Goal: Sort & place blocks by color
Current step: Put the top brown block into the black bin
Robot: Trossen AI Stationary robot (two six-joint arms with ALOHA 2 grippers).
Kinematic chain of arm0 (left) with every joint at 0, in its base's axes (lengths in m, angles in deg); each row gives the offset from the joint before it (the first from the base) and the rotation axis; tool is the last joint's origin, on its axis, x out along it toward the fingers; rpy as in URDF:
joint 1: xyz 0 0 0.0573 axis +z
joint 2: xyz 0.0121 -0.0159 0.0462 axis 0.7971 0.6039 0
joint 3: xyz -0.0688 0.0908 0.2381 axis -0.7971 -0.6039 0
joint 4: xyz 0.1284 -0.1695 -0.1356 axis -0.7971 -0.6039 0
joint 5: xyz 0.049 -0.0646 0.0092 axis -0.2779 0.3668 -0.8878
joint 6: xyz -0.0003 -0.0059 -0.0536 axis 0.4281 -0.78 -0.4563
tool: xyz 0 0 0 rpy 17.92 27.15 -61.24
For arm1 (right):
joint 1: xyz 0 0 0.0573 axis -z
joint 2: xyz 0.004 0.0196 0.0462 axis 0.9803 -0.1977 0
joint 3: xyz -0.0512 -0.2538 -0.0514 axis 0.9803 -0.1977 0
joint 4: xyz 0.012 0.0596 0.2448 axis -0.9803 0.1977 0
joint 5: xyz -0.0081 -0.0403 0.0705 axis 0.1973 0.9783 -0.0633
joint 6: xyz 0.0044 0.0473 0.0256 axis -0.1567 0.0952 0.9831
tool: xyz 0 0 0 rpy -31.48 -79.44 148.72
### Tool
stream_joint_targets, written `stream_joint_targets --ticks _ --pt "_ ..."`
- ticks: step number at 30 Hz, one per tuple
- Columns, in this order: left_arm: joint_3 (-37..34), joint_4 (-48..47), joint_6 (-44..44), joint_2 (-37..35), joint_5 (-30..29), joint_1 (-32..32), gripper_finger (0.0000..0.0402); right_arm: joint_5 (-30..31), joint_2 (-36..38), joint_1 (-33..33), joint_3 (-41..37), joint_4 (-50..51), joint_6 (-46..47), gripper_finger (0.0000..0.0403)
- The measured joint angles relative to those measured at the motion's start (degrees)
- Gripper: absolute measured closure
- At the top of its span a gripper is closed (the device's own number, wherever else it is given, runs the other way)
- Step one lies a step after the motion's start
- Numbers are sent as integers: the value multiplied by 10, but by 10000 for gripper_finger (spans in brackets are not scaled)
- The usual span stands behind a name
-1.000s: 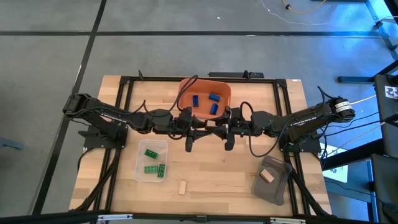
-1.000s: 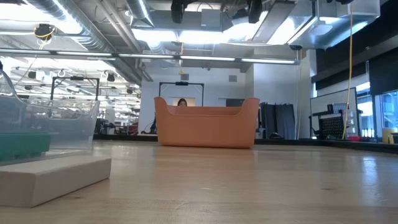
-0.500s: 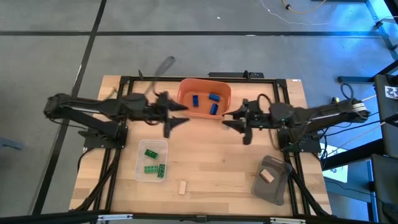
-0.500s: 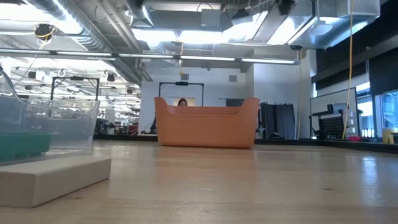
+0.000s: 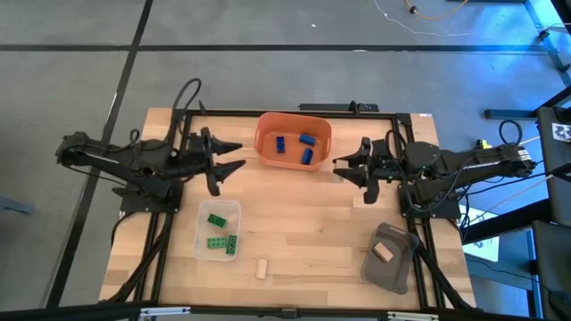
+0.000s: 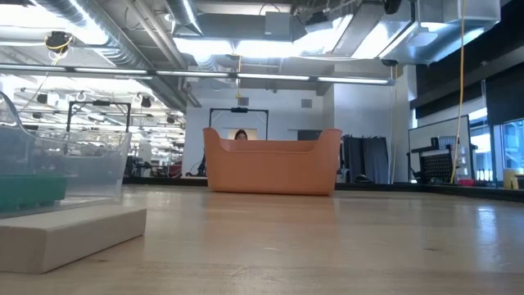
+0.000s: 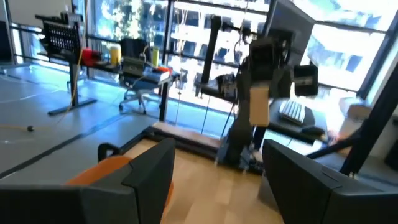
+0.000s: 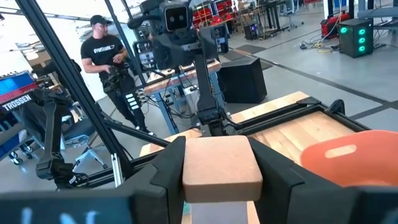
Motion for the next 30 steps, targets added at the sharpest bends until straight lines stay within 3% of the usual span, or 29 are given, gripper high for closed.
stream_joint_targets --ticks 10,15,21,30 --pt "-1 18 19 0 -1 0 167 -2 0 0 0 -1 21 269" --pt "-1 18 19 0 -5 0 167 -56 -4 -26 0 -2 104 269" --pt "-1 18 19 0 -11 1 166 -75 -42 -147 0 30 230 269" --pt "-1 18 19 0 -11 1 166 -76 -134 -364 0 106 535 269"
